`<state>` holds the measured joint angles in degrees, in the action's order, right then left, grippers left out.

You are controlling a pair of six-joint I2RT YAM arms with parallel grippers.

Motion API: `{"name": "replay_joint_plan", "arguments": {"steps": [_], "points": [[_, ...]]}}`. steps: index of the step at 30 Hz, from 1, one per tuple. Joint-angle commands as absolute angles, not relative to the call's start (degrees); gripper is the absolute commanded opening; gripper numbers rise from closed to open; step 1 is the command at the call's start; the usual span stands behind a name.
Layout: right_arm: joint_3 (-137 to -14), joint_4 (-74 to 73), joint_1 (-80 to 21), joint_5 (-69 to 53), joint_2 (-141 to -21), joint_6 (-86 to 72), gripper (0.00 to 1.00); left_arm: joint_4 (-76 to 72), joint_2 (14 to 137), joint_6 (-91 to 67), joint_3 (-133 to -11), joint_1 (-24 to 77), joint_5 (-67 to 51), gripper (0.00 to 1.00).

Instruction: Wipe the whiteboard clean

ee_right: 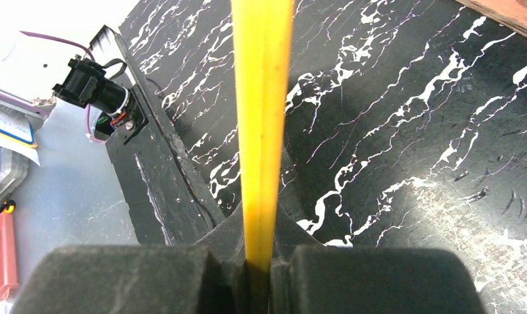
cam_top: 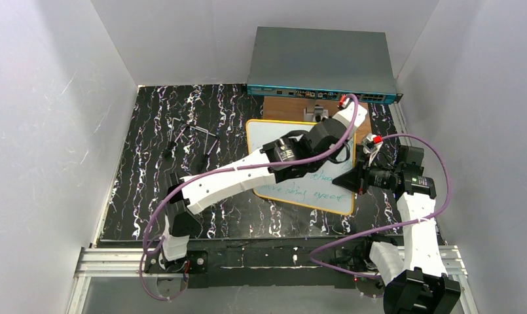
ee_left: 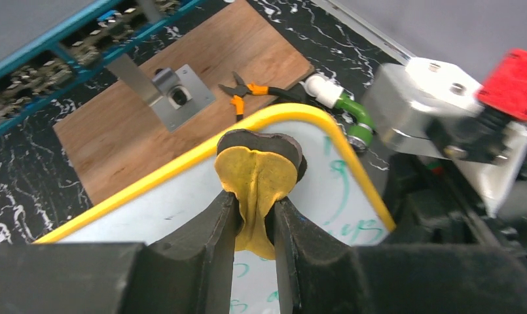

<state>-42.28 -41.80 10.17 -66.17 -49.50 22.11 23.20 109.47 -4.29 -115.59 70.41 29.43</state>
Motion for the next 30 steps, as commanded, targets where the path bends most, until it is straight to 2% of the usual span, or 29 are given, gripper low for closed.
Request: {"name": "replay_joint_plan", "arguments": {"steps": [1, 9, 18, 30], "points": [[-43.51, -38.52, 9.76, -72.68, -48.06, 26.02, 0.01, 24.73, 105.93, -4.38, -115.34, 66.18, 34.30, 0.00], [-43.51, -38.53, 9.76, -72.52, -48.12, 25.99, 0.01, 26.01, 108.50, -3.16, -119.62, 68.15, 24.95, 0.00], [-43.42, -38.47, 9.76, -72.40, -48.28, 25.94, 0.01, 29.46, 111.91, 3.83, -126.72, 68.99, 21.36, 0.00], [-43.50, -38.42, 9.76, -72.33, -48.57, 25.99, 0.01, 35.77, 113.98, 3.22, -126.34, 71.87, 17.89, 0.00]]}}
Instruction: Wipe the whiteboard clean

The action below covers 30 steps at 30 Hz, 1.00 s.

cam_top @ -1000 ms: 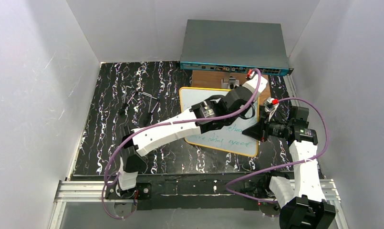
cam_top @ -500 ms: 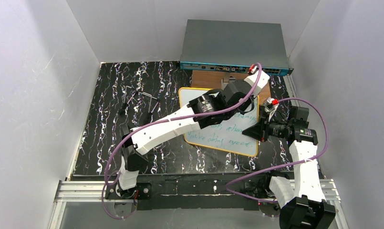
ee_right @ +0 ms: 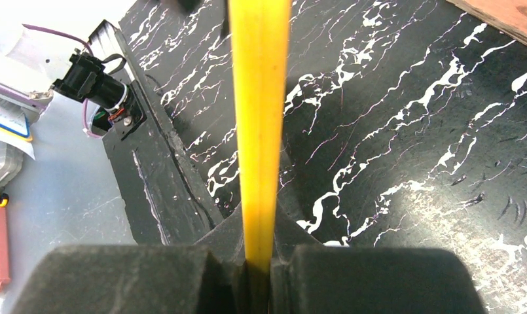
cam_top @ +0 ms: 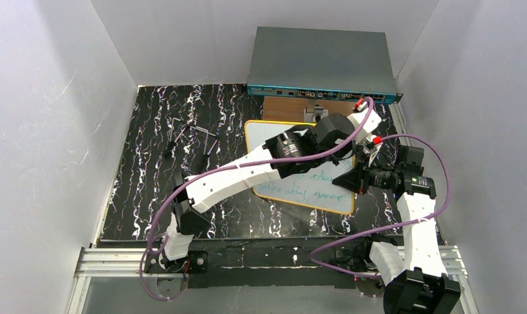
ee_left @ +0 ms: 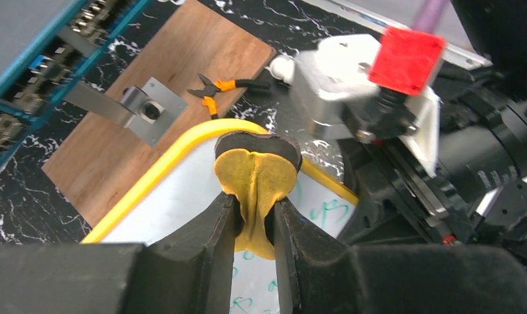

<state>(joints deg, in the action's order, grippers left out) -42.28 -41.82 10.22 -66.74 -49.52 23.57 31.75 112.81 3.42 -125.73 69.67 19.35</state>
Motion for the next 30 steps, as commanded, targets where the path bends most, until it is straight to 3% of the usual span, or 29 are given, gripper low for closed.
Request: {"name": "replay_joint_plan", "arguments": {"steps": [1, 10, 19, 30], "points": [[-43.53, -38.42, 9.76, -72.33, -48.62, 25.95, 0.01, 35.96, 114.10, 2.95, -126.00, 72.35, 18.77, 0.00], [-43.42, -38.42, 9.76, -72.67, -48.55, 26.02, 0.01, 35.41, 114.81, 2.15, -122.90, 74.62, 28.02, 0.00], [-43.43, -38.59, 9.79, -72.69, -48.16, 26.05, 0.01, 33.76, 118.55, 8.64, -136.94, 71.74, 36.02, 0.00], [-43.46, -38.68, 9.76, -72.51, -48.41, 26.14, 0.01, 31.71, 117.67, 7.72, -134.51, 71.45, 34.02, 0.00]]}}
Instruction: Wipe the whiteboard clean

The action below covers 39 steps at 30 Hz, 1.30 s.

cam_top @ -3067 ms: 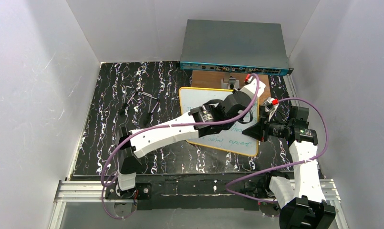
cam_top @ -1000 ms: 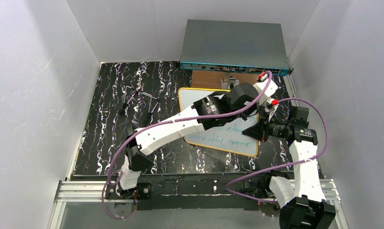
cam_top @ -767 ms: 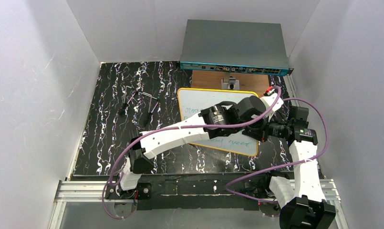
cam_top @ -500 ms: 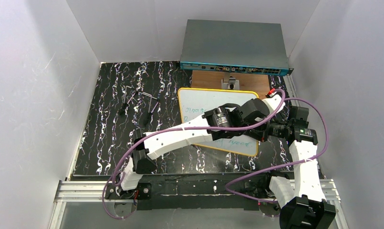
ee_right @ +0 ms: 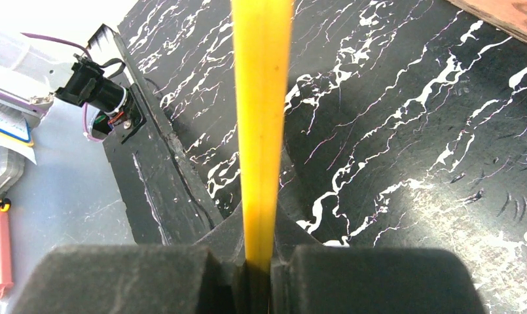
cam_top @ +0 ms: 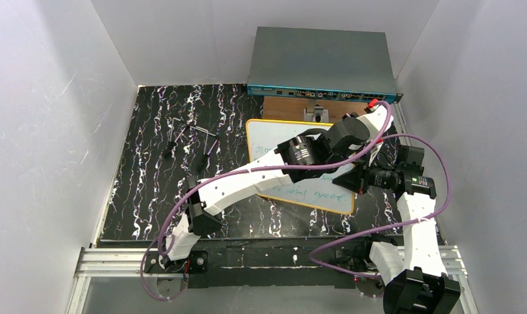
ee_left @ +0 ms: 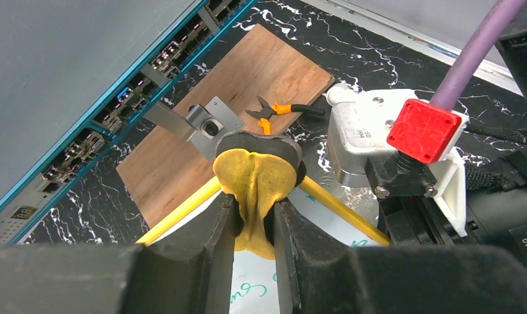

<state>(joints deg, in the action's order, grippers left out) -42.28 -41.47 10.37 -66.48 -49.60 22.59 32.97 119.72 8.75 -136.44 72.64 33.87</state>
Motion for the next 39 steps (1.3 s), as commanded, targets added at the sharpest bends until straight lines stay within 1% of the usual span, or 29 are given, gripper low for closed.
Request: {"name": "replay_joint_plan", "arguments": {"steps": [1, 7, 11, 15, 21, 24, 29, 32, 36, 39], "points": [[-43.49, -38.72, 9.76, -72.47, -48.44, 26.16, 0.01, 32.02, 117.13, 6.79, -133.16, 71.50, 32.78, 0.00], [-43.51, -38.63, 9.76, -72.60, -48.63, 26.19, 0.01, 32.17, 113.68, 3.22, -124.04, 73.68, 27.88, 0.00], [-43.43, -38.64, 9.76, -72.69, -48.72, 26.19, 0.01, 32.60, 113.51, 1.23, -122.78, 75.34, 26.45, 0.00], [-43.42, -38.62, 9.76, -72.72, -48.85, 26.18, 0.01, 34.77, 115.55, 2.10, -126.40, 75.46, 29.98, 0.00], [-43.42, -38.75, 9.75, -72.86, -48.67, 26.18, 0.01, 41.35, 119.82, 4.70, -138.26, 72.14, 37.18, 0.00], [-43.42, -38.68, 9.76, -72.86, -48.58, 26.26, 0.01, 42.07, 120.47, 6.63, -141.18, 70.93, 38.91, 0.00], [-43.40, -38.77, 9.76, -72.86, -48.58, 26.23, 0.01, 42.21, 121.24, 9.58, -142.29, 70.49, 40.35, 0.00], [-43.42, -38.81, 9.72, -72.82, -48.53, 26.20, 0.01, 43.69, 121.12, 9.34, -141.04, 70.89, 37.91, 0.00], [-43.42, -38.79, 9.68, -72.82, -48.54, 26.27, 0.01, 43.35, 120.34, 9.34, -136.99, 73.99, 34.92, 0.00], [-43.42, -38.76, 9.60, -72.74, -48.47, 26.43, 0.01, 42.97, 121.57, 8.38, -138.64, 75.91, 33.40, 0.00]]}}
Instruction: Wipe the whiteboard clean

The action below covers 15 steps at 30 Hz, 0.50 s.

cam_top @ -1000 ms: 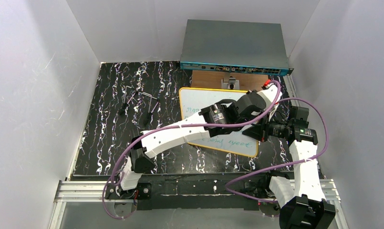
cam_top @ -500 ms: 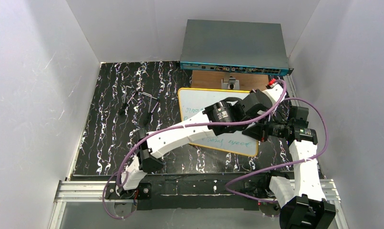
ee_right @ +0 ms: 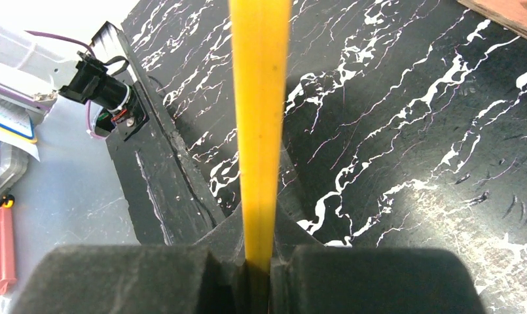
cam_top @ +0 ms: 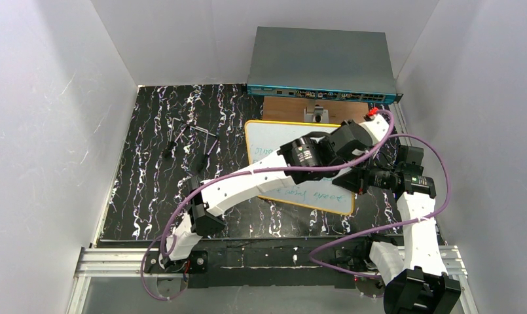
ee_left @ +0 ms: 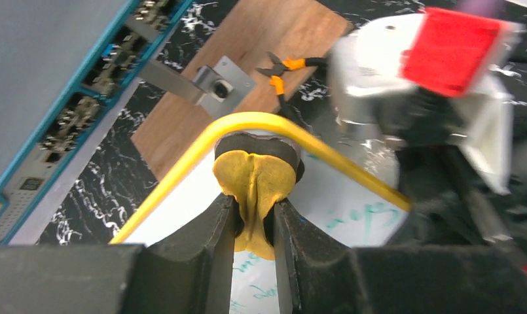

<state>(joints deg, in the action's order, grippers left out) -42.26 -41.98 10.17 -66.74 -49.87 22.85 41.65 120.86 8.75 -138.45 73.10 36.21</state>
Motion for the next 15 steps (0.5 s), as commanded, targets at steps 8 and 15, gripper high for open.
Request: {"name": "replay_joint_plan", "arguments": {"steps": [8, 15], "points": [[-43.24, -39.11, 9.27, -73.22, -47.50, 26.91, 0.01, 28.78, 118.65, 6.38, -136.23, 75.96, 35.14, 0.00], [-43.24, -39.42, 9.15, -73.48, -47.37, 27.20, 0.01, 17.59, 113.88, 4.10, -129.75, 73.75, 37.84, 0.00]]}}
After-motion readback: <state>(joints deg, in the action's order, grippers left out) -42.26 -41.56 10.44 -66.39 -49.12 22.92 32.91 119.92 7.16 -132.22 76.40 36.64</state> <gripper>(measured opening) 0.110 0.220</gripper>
